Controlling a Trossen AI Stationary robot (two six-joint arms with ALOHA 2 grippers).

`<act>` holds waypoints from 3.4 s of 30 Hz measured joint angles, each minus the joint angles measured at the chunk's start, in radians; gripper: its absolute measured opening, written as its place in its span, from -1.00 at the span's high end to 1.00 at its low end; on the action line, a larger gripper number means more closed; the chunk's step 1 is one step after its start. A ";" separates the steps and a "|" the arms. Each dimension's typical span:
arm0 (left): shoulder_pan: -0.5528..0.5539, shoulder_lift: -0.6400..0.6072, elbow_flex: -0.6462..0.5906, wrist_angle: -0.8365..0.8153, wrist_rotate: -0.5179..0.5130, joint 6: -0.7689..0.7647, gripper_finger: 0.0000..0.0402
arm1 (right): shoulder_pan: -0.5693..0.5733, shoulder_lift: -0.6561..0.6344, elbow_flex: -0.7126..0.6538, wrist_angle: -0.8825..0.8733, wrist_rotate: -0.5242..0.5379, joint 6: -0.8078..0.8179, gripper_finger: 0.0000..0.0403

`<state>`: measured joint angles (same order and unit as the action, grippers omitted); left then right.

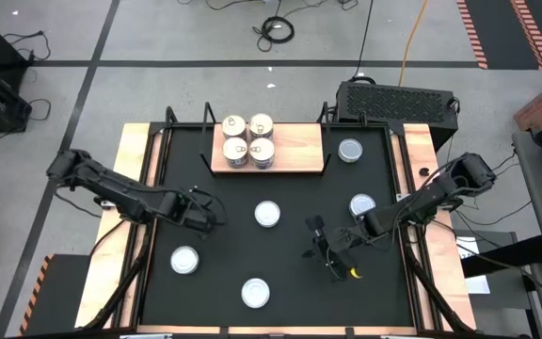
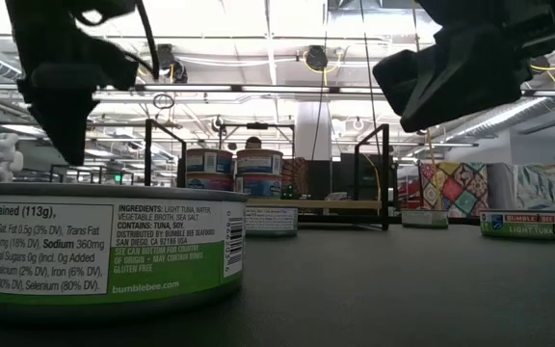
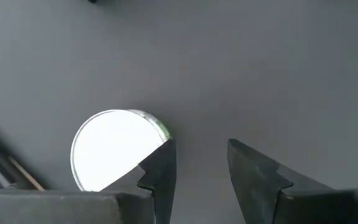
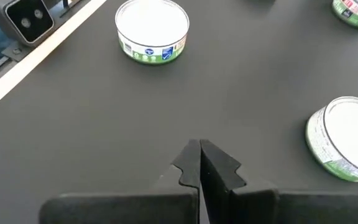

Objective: Stack canned seafood by type on shelf
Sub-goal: Put the green tuna can on the shelf

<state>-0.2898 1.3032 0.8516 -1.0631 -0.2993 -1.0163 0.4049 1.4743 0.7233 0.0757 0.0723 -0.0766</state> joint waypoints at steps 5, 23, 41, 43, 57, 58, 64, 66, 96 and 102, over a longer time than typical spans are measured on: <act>0.000 0.092 0.000 -0.041 0.002 0.003 0.28 | 0.000 0.012 -0.001 0.001 0.000 0.015 1.00; 0.000 0.197 0.000 -0.080 0.019 -0.050 0.28 | 0.001 0.016 -0.001 0.004 0.001 0.121 1.00; 0.008 0.317 -0.002 -0.081 0.054 -0.010 0.28 | 0.005 0.059 -0.001 0.020 0.005 0.214 1.00; 0.015 0.333 0.001 -0.081 0.054 0.017 0.28 | 0.005 0.059 -0.001 0.019 0.005 0.215 1.00; 0.023 0.358 0.000 -0.110 0.045 0.033 0.70 | 0.006 0.059 -0.001 0.022 0.005 0.222 1.00; 0.024 0.358 0.001 -0.110 0.047 0.031 0.76 | 0.007 0.059 -0.001 0.022 0.005 0.222 1.00; 0.023 0.357 0.003 -0.106 0.046 0.030 0.98 | 0.009 0.059 -0.001 0.021 0.005 0.222 1.00; 0.016 0.357 0.002 -0.106 0.040 0.044 0.99 | 0.009 0.059 -0.001 0.020 0.005 0.222 1.00; -0.157 0.536 0.625 -0.309 -0.083 0.204 1.00 | 0.009 0.056 -0.001 -0.051 0.005 0.222 1.00; -0.108 0.716 0.892 -0.380 -0.177 0.406 1.00 | 0.009 0.051 -0.001 -0.113 0.013 0.222 1.00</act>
<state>-0.3976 2.0189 1.7441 -1.4430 -0.4760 -0.6104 0.4137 1.5249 0.7227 -0.0372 0.0853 0.1452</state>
